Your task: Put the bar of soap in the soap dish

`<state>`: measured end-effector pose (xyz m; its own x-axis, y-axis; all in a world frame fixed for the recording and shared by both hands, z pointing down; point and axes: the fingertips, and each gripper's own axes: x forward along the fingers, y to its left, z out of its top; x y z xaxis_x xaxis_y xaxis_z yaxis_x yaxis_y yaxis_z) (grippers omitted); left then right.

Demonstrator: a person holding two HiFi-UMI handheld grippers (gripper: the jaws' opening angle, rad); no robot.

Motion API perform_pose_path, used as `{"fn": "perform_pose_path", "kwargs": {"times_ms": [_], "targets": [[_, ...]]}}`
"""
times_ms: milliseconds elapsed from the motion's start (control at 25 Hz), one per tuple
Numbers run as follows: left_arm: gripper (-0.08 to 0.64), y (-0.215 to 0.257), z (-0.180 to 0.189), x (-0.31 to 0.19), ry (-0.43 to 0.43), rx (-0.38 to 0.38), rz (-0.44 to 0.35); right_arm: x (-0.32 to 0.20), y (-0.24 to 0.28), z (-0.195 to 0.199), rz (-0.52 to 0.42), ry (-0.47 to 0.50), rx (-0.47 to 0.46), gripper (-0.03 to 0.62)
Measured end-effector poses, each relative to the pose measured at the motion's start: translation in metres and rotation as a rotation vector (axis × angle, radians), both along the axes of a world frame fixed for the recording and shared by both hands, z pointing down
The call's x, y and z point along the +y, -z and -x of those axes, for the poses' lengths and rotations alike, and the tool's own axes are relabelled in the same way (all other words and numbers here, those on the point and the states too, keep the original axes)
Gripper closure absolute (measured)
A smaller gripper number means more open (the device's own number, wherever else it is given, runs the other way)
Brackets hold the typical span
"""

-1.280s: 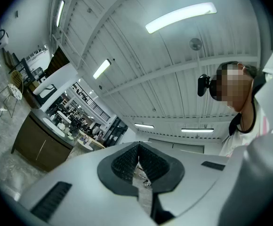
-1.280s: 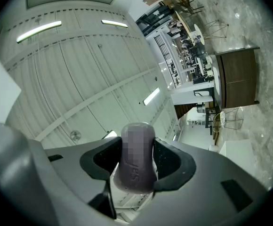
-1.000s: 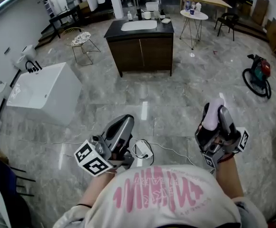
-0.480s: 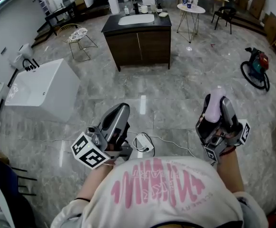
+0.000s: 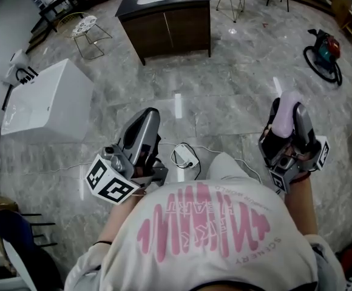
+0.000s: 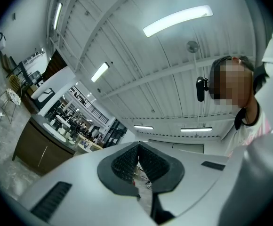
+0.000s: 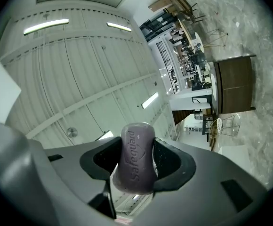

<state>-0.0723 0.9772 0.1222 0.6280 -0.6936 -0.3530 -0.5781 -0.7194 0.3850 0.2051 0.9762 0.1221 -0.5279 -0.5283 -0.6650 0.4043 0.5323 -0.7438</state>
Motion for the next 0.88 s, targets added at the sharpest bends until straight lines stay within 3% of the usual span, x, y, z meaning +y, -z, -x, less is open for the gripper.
{"fn": "perform_pose_path", "kwargs": {"times_ms": [200, 400, 640, 880], "targets": [[0.552, -0.013, -0.002, -0.014, 0.048, -0.093, -0.037, -0.020, -0.014, -0.008, 0.029, -0.028, 0.005, 0.374], [0.552, -0.003, 0.000, -0.041, 0.030, 0.028, -0.085, -0.060, -0.020, -0.013, 0.037, -0.007, 0.006, 0.374], [0.552, -0.016, -0.017, -0.104, 0.072, 0.010, -0.023, -0.117, -0.027, -0.037, 0.044, -0.010, -0.007, 0.374], [0.552, -0.022, -0.020, -0.113, 0.052, 0.042, -0.006, -0.121, -0.033, -0.042, 0.047, -0.024, -0.011, 0.374]]}}
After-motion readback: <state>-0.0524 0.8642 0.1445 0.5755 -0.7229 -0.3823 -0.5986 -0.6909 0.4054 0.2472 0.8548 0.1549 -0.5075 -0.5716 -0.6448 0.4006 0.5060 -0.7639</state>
